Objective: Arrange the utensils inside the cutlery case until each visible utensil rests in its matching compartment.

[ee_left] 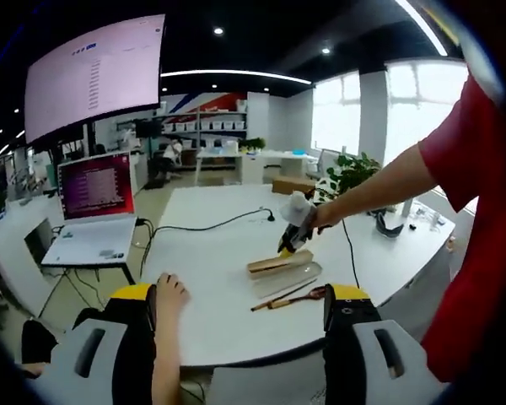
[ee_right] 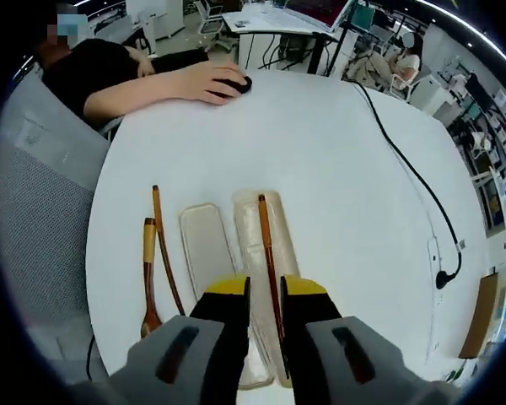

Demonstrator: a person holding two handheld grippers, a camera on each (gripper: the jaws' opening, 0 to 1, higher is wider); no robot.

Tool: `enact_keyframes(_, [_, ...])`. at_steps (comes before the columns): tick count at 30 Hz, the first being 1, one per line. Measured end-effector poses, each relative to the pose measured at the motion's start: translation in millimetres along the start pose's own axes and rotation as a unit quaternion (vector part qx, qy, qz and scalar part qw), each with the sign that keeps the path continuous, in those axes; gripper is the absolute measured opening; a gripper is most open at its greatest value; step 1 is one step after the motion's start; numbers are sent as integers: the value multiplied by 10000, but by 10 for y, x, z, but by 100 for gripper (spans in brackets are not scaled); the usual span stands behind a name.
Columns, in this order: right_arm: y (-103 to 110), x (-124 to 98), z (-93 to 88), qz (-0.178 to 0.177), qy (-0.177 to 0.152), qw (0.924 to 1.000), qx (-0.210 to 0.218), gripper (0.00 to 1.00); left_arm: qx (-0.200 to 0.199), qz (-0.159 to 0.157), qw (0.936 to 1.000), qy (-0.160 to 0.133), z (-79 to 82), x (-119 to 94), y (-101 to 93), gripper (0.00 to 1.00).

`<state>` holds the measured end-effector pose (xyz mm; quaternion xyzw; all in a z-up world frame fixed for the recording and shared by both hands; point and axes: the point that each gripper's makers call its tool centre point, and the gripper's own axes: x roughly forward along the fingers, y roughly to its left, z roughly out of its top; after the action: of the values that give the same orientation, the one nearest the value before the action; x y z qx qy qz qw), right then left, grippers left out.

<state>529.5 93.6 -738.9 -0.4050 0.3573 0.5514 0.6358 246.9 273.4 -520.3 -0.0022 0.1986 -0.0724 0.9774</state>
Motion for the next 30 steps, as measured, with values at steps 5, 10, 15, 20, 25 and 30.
enact_keyframes(5, [146,-81,95,112,-110,9998,-144,11,-53,-2,10000,-19,-26,-57,152,83])
enact_keyframes(10, [285,-74,91,139,-77,9992,-377,9,-17,23,9999,-101,30,-67,251,83])
enact_keyframes(15, [404,-9,73,160,-43,9976,-673,3,18,-62,9999,-103,15,-25,234,83])
enact_keyframes(20, [521,148,64,328,-46,9971,-686,5,119,-164,9998,-58,-8,21,190,83])
enact_keyframes(25, [679,243,95,527,-92,9962,-686,6,101,-218,9997,-56,-7,52,148,83])
enact_keyframes(30, [774,379,118,632,-119,9956,-685,5,76,-217,9997,-23,-29,57,116,83])
